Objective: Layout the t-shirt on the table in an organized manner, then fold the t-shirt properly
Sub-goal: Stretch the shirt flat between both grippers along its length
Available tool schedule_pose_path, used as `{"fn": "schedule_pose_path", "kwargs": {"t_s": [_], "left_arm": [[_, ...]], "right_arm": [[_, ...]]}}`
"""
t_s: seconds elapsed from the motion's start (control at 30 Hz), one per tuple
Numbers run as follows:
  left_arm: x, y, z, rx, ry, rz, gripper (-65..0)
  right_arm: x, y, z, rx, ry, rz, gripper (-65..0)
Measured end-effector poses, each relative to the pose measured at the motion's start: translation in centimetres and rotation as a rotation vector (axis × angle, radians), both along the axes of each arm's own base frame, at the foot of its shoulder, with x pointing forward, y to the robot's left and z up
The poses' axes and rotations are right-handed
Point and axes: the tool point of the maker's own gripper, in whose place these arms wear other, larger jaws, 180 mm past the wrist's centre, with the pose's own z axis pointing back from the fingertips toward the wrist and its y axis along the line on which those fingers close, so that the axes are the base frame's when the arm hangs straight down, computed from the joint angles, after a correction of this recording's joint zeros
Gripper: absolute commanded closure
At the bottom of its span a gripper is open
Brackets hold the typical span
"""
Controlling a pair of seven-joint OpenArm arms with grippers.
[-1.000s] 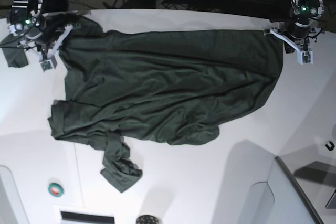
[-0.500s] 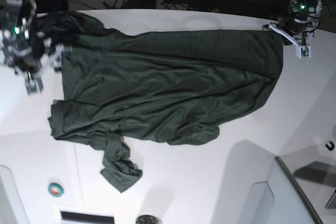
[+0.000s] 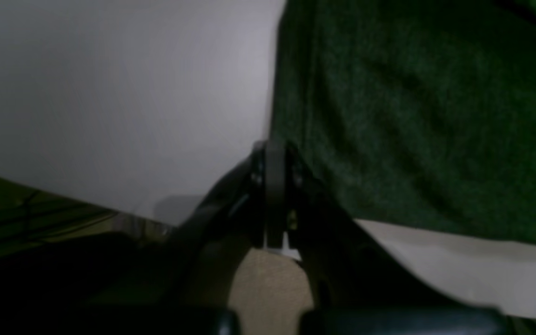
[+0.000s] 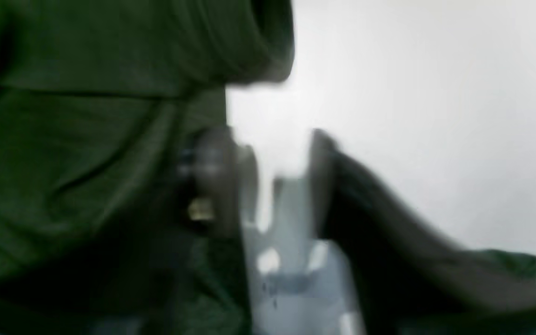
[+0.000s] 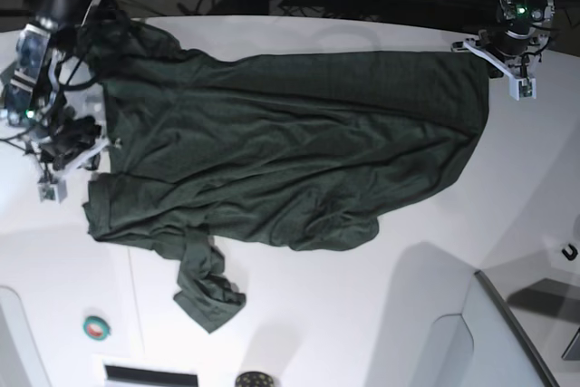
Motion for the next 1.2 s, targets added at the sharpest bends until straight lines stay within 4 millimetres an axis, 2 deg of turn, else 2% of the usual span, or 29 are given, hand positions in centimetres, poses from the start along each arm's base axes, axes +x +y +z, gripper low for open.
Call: {"fn": "schedule_pose_path", "kwargs": {"t_s": [0.07, 0.17, 0.23, 0.3, 0.4, 0.5, 0.67, 0.97, 1.1, 1.13, 1.2], "left_arm": [[0.0, 0.0, 0.0, 0.001, 0.001, -0.001, 0.0], [0.1, 0.0, 0.0, 0.001, -0.001, -0.001, 0.0], [0.1, 0.1, 0.1, 0.002, -0.001, -0.002, 0.0], [0.1, 0.1, 0.1, 0.002, -0.002, 0.0, 0.0], [0.1, 0.1, 0.1, 0.002, -0.003, 0.0, 0.0], [0.0, 0.0, 0.0, 0.001, -0.001, 0.0, 0.0], [0.0, 0.1, 0.1, 0.002, -0.001, 0.001, 0.0], [0.3, 0.1, 0.1, 0.001, -0.007, 0.001, 0.0], [0.3, 0.1, 0.1, 0.001, -0.007, 0.001, 0.0], [0.3, 0.1, 0.1, 0.002, -0.007, 0.001, 0.0], [0.3, 0.1, 0.2, 0.002, -0.008, 0.001, 0.0]], "right_arm": [[-0.8, 2.1, -0.3, 0.0, 0.005, 0.065, 0.0], [-0.9, 4.5, -1.3, 0.029, 0.03, 0.123, -0.8], [-0.7, 4.8, -2.2, 0.048, 0.05, 0.122, -0.8], [-1.2, 4.7, -3.6, 0.063, 0.095, 0.114, -0.8], [-1.4, 4.6, -4.4, 0.094, 0.091, 0.095, -0.8], [-1.9, 4.1, -4.5, 0.097, 0.085, 0.077, -0.8], [-5.1, 1.8, -4.5, 0.061, 0.097, 0.034, -0.8], [-8.6, 1.2, -4.3, 0.011, 0.143, 0.046, -0.8], [-9.8, 1.1, -3.2, -0.033, 0.162, 0.06, -1.7], [-9.4, 1.0, -2.4, -0.047, 0.139, 0.063, -2.7], [-7.6, 0.7, 0.0, -0.066, 0.059, 0.064, -10.1]]}}
